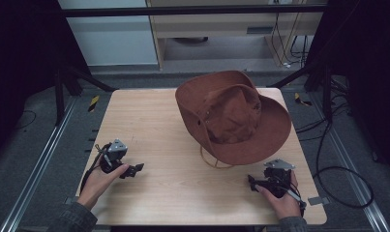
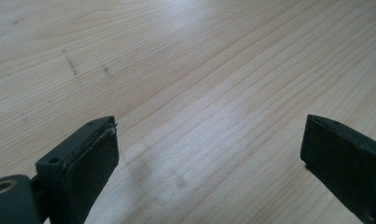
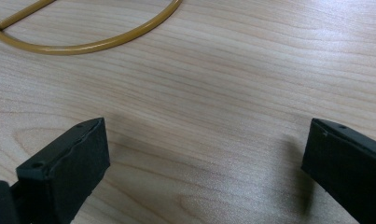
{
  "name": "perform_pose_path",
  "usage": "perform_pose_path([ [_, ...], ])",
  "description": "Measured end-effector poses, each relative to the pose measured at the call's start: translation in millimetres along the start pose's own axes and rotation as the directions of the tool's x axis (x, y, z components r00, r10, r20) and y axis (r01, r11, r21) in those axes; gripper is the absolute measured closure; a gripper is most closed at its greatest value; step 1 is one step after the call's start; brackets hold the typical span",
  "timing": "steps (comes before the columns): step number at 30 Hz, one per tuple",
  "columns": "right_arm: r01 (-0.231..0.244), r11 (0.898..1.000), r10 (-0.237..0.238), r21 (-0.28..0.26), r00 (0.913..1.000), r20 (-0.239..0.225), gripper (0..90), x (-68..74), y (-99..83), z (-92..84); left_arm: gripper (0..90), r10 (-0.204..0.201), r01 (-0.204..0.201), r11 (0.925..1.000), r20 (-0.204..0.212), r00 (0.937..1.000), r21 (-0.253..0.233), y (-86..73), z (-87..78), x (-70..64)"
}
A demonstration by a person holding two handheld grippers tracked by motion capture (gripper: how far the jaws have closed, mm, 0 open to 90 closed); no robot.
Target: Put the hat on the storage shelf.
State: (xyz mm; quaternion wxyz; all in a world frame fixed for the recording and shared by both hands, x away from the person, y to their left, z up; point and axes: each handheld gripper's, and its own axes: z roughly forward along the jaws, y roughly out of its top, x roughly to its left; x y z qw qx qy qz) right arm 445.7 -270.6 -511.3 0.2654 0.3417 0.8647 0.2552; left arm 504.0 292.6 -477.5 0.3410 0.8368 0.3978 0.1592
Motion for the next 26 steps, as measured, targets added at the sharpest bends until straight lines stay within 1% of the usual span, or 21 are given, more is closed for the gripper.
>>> perform_pose_path([
  [5,0.0,1.0,0.0,0.0,1.0,0.0,0.7,0.0,0.0,0.0,3.8,-0.018,0.018,0.9998,-0.006,0.9998,0.01,-9.0,6.1,2.0],
  [10,0.0,1.0,0.0,0.0,1.0,0.0,0.7,0.0,0.0,0.0,3.8,-0.01,0.01,0.9999,-0.006,0.9999,0.012,-15.6,10.7,0.4],
  [12,0.0,1.0,0.0,0.0,1.0,0.0,0.7,0.1,0.0,0.0,3.5,0.0,0.0,0.9999,-0.017,0.9999,0.017,-17.8,12.7,0.6],
  [14,0.0,1.0,0.0,0.0,1.0,0.001,0.7,0.1,0.0,0.0,3.7,-0.015,0.015,0.9997,-0.018,0.9997,0.02,-19.9,15.7,1.1],
  [18,0.001,1.0,-0.001,0.001,1.0,0.002,0.7,0.1,-0.1,-0.2,2.4,0.018,-0.018,0.9998,-0.024,0.9995,0.004,-23.0,16.5,0.7],
  [20,0.001,1.0,-0.001,0.001,1.0,0.003,0.7,0.1,-0.1,-0.2,1.3,0.017,-0.017,0.9998,-0.029,0.9995,-0.014,-25.2,17.1,0.5],
  [22,0.001,1.0,-0.001,0.002,1.0,0.003,0.7,0.2,-0.1,-0.2,0.8,0.019,-0.02,0.9996,-0.024,0.9995,-0.018,-25.8,17.2,0.9],
  [26,0.001,1.0,-0.001,0.002,1.0,0.002,0.7,0.1,0.0,-0.2,0.0,0.038,-0.038,0.9992,0.003,0.9993,-0.015,-25.7,17.2,4.1],
])
